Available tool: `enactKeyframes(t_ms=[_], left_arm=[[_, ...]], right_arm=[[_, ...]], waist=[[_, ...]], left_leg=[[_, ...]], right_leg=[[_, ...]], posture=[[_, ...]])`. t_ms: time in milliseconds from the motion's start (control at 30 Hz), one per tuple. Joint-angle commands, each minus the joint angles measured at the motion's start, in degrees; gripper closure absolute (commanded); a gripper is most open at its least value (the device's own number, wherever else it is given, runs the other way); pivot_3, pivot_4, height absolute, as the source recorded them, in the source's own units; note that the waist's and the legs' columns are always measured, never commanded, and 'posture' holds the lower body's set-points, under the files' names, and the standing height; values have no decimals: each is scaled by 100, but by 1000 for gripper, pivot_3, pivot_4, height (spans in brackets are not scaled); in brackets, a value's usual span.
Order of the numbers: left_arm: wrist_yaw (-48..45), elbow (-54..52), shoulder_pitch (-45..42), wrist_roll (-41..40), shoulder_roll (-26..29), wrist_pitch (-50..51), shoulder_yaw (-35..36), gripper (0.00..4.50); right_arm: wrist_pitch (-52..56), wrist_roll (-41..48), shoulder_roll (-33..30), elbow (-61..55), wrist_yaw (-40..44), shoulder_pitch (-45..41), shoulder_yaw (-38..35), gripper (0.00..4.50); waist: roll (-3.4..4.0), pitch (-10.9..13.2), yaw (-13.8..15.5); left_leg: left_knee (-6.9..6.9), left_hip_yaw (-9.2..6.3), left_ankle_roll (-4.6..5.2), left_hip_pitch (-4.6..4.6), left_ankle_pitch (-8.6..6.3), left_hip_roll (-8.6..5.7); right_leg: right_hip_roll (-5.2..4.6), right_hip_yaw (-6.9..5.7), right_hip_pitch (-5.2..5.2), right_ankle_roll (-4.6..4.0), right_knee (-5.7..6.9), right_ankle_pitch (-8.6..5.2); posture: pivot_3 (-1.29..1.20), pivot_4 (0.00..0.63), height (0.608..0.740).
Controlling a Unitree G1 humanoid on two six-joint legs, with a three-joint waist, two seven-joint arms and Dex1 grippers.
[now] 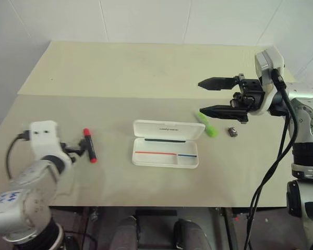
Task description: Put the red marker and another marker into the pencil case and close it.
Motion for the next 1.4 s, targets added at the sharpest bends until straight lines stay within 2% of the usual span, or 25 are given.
enactKeyframes(t_ms=[33,267,400,567,767,1000,1100,1267,1333,1400], left_arm=[[184,-305,-134,180,-98,-47,-157,406],[272,375,83,546,53,-47,-119,406],[221,1050,-88,688,140,-52,-400,406],[97,1226,-276,738,-5,-111,-569,406],[-27,1506,-280,798,66,-336,-995,406],[6,2079,-400,964,-22,-714,-1393,406],[-3,2093,-422,977,-82,-773,-1414,967],[-149,2066,-453,958,96,-822,-1394,2618],[-368,2006,-538,853,297,-808,-1342,3242],[-828,1914,-637,619,754,-866,-1298,3851]], right_arm=[[-161,-5,23,83,99,-149,-81,0],[-276,-119,152,218,82,-300,-32,0],[-159,-64,194,212,-124,-323,-146,0],[-89,-38,106,44,-228,-228,-220,0],[-30,-29,65,-108,-345,-173,-277,0],[28,-63,99,-184,-454,-221,-250,0],[28,-84,66,-196,-457,-216,-254,0],[38,-73,38,-249,-479,-194,-272,0],[70,-56,2,-264,-407,-189,-250,0],[116,-48,-50,-242,-310,-191,-220,0]], waist=[[0,0,21],[1,0,11],[7,-4,41],[10,-5,62],[15,-7,17],[38,-21,99],[45,-25,126],[47,-26,120],[47,-26,92],[46,-25,53]], left_leg=[[-3,1,0,0,0,0],[-4,7,0,2,-1,1],[-3,7,0,4,-1,0],[-3,7,1,4,-2,-4],[-7,11,1,3,-2,-1],[0,9,1,11,-1,-5],[0,9,2,12,-1,-7],[-1,9,1,13,0,-6],[-1,9,1,12,-1,-5],[-5,10,1,8,0,-5]], right_leg=[[0,0,-1,0,0,0],[2,2,-6,-1,-2,0],[1,3,-4,-1,-5,0],[-5,1,0,-1,-6,0],[-2,3,-5,-1,-1,0],[-8,2,2,-1,-5,-1],[-10,2,3,-1,-4,-1],[-9,1,2,-1,-4,-1],[-7,1,1,-2,-4,-1],[-7,1,-4,-1,-6,-1]], posture=[[0,150,740],[0,150,740],[0,150,740],[0,150,740],[0,150,740],[0,150,740],[0,150,740],[0,150,740],[0,150,740],[0,150,740]])
